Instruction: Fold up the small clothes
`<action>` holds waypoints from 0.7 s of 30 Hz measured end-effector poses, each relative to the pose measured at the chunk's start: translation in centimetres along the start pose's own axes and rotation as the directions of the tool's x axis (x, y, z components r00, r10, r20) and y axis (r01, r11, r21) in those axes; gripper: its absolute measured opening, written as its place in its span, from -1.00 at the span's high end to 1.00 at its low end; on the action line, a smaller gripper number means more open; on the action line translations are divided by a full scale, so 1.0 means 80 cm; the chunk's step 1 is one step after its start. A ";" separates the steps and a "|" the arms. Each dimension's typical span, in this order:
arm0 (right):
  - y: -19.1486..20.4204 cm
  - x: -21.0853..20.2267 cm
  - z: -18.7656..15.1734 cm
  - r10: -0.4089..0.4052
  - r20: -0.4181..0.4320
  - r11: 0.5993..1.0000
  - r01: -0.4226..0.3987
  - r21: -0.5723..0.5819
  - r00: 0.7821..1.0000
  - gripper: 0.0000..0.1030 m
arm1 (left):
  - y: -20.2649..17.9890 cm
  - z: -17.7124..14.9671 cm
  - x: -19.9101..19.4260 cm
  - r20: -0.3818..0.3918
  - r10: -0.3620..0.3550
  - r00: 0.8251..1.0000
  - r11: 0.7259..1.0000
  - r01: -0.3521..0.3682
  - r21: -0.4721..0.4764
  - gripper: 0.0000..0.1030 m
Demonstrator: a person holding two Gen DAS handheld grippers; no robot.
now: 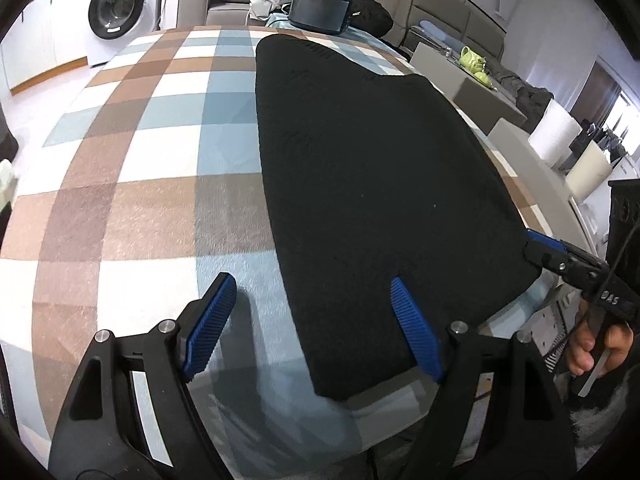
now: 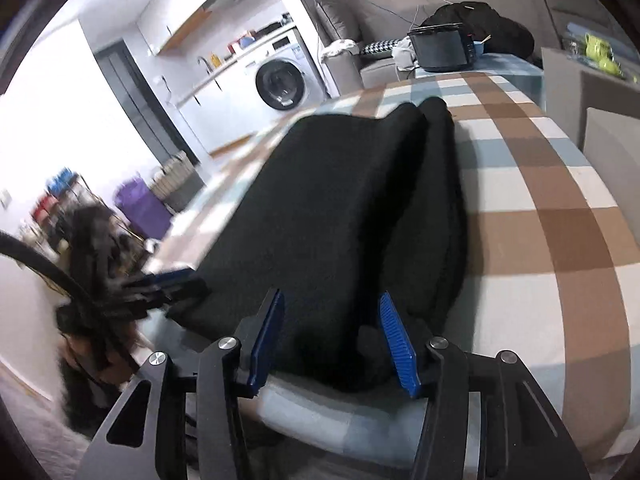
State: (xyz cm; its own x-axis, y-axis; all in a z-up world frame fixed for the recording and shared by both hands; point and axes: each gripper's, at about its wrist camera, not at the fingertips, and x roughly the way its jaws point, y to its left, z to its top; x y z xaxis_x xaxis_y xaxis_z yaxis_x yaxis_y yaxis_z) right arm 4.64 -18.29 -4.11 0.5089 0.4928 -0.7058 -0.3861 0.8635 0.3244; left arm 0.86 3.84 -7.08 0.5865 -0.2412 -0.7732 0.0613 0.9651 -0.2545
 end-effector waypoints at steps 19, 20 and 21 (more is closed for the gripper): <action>-0.015 0.026 -0.001 0.013 0.000 0.996 -0.013 0.083 1.000 0.20 | -0.022 -0.009 0.006 0.034 0.022 0.999 1.000 -0.022 0.004 0.29; -0.013 0.027 0.000 0.016 0.004 0.997 -0.016 0.079 1.000 0.28 | -0.024 -0.007 0.008 0.037 0.038 0.999 0.999 -0.038 0.016 0.33; -0.013 0.030 0.002 0.016 0.004 0.997 -0.016 0.073 1.000 0.34 | -0.025 -0.005 0.008 0.041 0.043 0.998 0.999 -0.044 0.023 0.39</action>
State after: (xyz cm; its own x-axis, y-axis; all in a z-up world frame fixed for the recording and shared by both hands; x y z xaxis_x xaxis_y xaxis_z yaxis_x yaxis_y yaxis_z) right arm 6.39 -18.03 -6.02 0.5059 0.5068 -0.6980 -0.3372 0.8610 0.3807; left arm 0.78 1.68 -7.30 0.6211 -0.1951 -0.7590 0.0544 0.9769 -0.2066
